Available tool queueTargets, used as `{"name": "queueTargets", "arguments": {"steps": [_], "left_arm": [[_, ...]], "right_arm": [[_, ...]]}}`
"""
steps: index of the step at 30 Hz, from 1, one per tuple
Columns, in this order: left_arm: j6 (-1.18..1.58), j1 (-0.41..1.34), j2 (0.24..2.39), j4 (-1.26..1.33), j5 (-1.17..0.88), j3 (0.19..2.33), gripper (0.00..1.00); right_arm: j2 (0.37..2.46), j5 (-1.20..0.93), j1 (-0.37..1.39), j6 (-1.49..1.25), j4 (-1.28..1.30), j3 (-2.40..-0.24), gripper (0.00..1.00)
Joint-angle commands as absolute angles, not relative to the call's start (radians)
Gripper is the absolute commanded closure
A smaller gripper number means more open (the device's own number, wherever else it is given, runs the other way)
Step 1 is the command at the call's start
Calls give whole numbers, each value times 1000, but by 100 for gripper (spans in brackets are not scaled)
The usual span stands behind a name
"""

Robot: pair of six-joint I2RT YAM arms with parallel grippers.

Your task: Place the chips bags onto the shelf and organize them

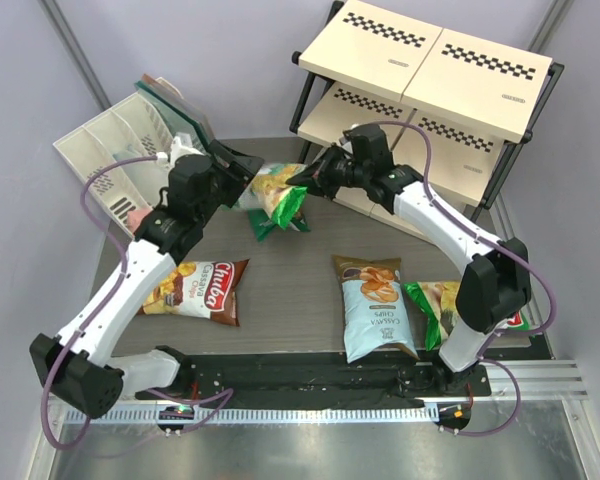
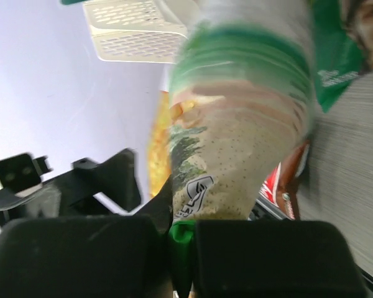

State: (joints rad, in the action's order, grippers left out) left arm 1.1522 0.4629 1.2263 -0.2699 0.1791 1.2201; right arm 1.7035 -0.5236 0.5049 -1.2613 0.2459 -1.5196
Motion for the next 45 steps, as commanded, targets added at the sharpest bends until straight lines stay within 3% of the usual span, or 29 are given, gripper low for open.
{"name": "queueTargets", "arguments": {"steps": [1,16,19,21,26,33,42,45], "left_arm": [[1081,430,1125,-347,261,1224,30],[1052,353,1097,-361,177,1186,30],[1066,333,1143,-368,50,1195,23],[1089,331,1181,-368,-21,1197,12],[1243,325,1249,-163,-333,1115,8],[1348,324,1382,-100,-610,1173,5],[1525,324,1426,110,-672,1095,5],[1664,324,1469,311,-715,1062,4]], "right_arm": [[1559,-542,456,-1172,256,-1494,99],[1419,-479,419,-1132,295,-1460,99],[1411,-459,420,-1118,296,-1476,99],[1410,-449,420,-1097,298,-1485,99],[1384,-420,423,-1071,302,-1454,99],[1407,-414,423,-1045,290,-1477,99],[1462,-445,429,-1032,261,-1503,99],[1471,-451,430,-1032,244,-1505,99]]}}
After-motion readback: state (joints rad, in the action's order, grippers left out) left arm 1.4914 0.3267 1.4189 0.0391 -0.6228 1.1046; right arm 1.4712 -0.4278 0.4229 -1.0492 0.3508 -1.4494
